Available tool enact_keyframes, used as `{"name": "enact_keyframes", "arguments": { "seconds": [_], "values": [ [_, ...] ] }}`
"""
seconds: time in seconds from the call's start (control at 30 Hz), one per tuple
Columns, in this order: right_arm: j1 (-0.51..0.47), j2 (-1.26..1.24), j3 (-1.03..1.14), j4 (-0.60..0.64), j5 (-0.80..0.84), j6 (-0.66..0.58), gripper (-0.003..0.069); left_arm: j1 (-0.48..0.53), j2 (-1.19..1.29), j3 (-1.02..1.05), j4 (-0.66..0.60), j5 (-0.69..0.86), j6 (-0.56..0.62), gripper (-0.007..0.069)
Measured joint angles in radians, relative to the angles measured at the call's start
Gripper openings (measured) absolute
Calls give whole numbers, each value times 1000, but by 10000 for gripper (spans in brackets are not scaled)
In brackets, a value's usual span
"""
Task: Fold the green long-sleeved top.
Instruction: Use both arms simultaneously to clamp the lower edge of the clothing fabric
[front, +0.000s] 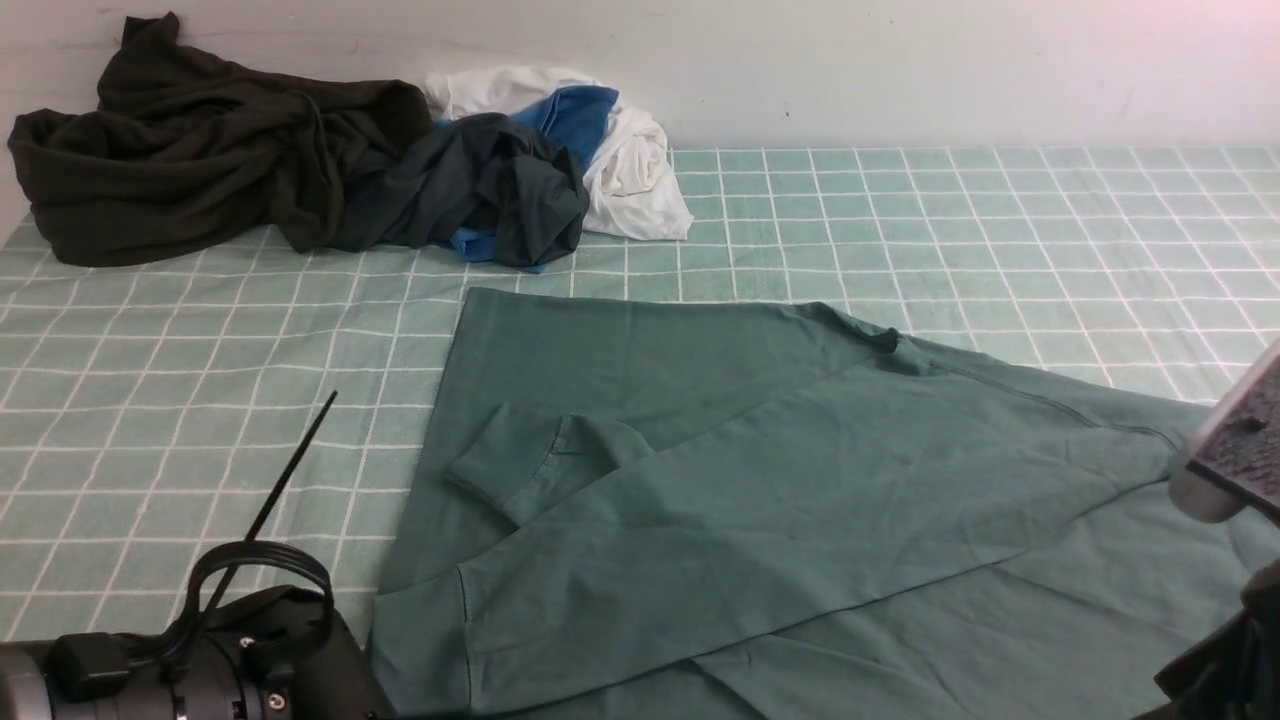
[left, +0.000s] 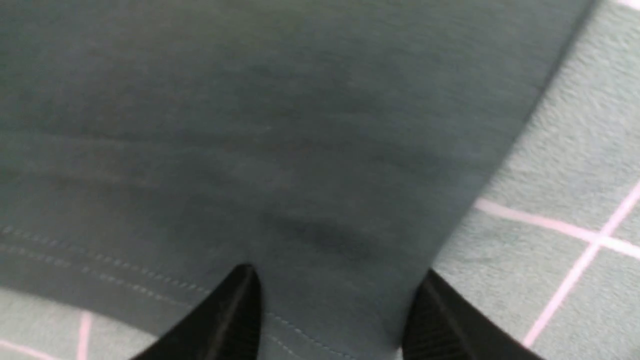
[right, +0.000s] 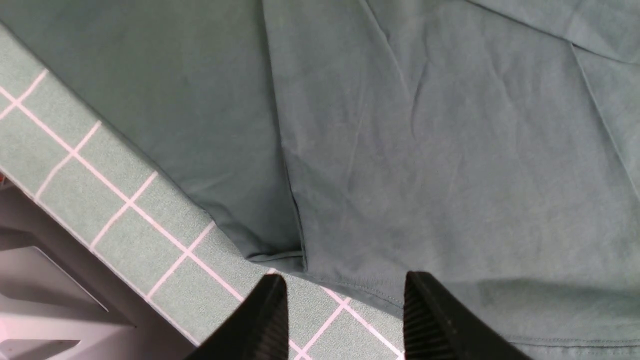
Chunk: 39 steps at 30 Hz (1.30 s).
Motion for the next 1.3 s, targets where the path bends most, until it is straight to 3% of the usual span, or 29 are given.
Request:
{"name": "enact_keyframes", "arguments": {
  "seconds": [0.2,0.43,0.5,0.77,0.9,1.13,1.3],
  "values": [
    [0,0,9,0,0,0,303,0,0,0,20,-5,-153,271],
    [0,0,13,0,0,0,303,0,1,-6,27,-22,-220,46],
    [0,0,14,-1,0,0,303,0,1,-21,21,-12,-221,16],
    [0,0,17,-4,0,-27,303,0,-2,-110,16,110,-221,6],
    [0,0,17,-2,0,-100,303,0,-65,-99,25,184,-221,6],
    [0,0,17,23,0,-230,303,1,-203,-47,26,207,-214,6],
    [0,0,17,23,-33,-249,303,1,-214,-40,33,177,-214,6]
  ]
}}
